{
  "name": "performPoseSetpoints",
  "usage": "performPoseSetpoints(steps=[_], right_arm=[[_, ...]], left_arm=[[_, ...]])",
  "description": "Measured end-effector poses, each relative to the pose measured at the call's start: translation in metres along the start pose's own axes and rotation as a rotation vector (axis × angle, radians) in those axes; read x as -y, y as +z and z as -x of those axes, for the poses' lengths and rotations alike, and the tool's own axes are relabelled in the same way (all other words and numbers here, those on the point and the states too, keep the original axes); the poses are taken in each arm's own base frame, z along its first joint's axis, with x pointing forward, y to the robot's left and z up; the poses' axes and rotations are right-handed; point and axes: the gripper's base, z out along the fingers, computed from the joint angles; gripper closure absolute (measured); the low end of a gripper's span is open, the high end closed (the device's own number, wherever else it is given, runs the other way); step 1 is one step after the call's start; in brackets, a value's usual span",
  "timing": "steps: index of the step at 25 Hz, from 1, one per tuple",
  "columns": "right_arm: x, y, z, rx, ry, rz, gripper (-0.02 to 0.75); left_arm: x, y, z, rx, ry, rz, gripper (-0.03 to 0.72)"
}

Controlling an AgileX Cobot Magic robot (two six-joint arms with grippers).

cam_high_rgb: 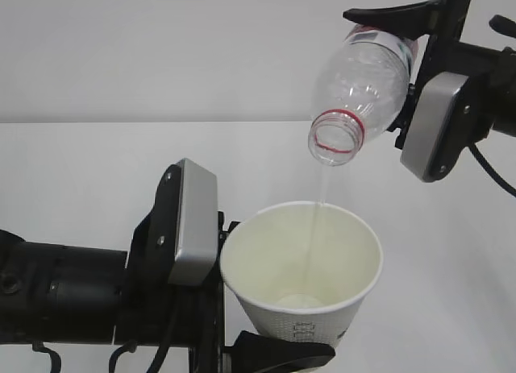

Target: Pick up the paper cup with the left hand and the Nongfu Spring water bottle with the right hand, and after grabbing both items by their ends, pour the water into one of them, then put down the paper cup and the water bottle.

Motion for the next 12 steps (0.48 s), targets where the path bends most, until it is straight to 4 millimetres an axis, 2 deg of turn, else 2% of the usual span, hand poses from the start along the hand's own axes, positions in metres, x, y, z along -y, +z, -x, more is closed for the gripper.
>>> performPoseSetpoints(steps=[12], right_arm=[[0.0018, 0.0012, 0.0, 0.01, -0.016, 0.004, 0.208]], left_arm=[[-0.0004, 0.0, 0.0004, 0.004, -0.005, 0.005, 0.148]])
